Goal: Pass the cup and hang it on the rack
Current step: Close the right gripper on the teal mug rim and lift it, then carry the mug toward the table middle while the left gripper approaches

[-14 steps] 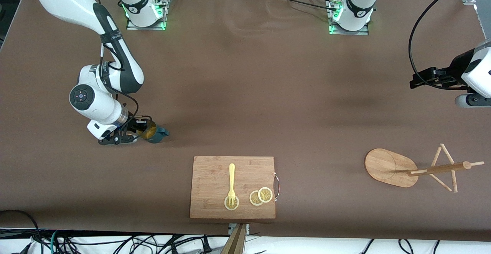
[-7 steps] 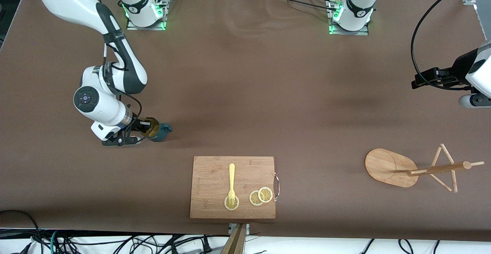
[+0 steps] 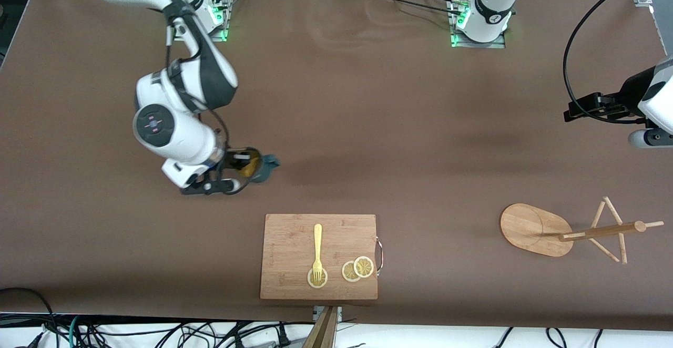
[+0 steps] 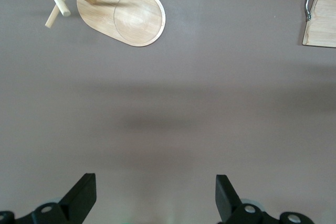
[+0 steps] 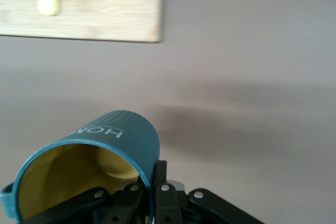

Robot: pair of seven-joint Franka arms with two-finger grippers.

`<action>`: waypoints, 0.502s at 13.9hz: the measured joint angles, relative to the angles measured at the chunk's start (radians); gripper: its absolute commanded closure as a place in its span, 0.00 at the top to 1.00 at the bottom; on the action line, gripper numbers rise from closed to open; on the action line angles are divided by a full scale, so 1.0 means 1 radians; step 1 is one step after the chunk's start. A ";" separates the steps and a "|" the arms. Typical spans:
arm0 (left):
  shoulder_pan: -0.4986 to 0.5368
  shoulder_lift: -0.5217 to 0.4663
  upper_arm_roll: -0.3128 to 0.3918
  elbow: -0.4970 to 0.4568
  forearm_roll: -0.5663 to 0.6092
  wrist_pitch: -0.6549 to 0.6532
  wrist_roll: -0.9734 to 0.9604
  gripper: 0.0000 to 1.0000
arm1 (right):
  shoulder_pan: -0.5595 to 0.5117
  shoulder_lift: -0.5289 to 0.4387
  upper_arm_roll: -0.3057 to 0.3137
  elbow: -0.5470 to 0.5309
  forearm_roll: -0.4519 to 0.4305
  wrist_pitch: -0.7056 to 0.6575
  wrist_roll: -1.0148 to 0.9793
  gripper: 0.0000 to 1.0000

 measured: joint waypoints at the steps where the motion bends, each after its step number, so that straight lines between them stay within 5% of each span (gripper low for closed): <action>1: 0.000 0.000 0.000 0.000 0.000 0.000 0.000 1.00 | 0.052 0.012 0.002 0.018 0.001 0.000 0.072 0.00; 7: 0.001 0.007 0.000 0.000 0.000 0.000 0.000 1.00 | 0.343 0.190 0.004 0.221 0.000 0.004 0.436 0.00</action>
